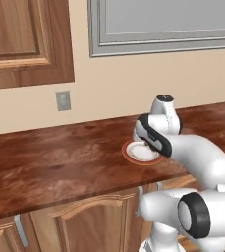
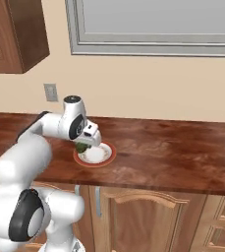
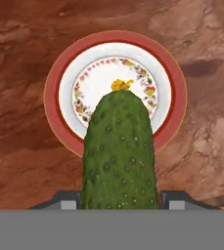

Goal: Pick cucumber from the fridge and place it on the plate on the counter.

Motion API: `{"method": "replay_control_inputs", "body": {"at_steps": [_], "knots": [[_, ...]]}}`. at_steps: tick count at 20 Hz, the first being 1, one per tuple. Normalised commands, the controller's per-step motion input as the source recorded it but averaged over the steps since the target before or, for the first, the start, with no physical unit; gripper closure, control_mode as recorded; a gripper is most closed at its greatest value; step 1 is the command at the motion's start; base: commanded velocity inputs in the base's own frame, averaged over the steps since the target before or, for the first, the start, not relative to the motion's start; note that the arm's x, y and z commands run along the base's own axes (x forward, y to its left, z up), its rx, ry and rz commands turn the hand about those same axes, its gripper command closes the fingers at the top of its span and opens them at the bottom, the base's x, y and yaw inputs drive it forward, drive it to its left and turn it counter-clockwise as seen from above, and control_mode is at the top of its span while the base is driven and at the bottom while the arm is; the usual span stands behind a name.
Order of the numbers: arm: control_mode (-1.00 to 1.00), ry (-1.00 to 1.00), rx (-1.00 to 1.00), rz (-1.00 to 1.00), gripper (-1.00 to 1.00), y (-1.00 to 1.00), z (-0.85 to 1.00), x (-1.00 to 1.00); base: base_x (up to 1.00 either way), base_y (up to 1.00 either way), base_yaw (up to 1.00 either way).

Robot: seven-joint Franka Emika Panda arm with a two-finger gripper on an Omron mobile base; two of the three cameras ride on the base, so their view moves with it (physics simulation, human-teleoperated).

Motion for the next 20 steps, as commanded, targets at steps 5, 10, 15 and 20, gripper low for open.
{"method": "replay_control_inputs", "body": {"at_steps": [5, 10, 15, 20], "knots": [[-1.00, 0.05, -0.01, 0.18, 1.00, 0.00, -0.33, 0.85, 0.00, 0.00, 0.00], [-1.00, 0.16, -0.09, 0.09, 1.00, 0.00, -0.58, 0.72, 0.00, 0.00, 0.00], [-1.00, 0.22, -0.12, 0.02, 1.00, -0.03, -0.70, 0.24, 0.00, 0.00, 0.00], [-1.00, 0.03, 0.02, 0.01, 1.00, -0.23, -0.56, 0.00, 0.00, 0.00, 0.00]]}}
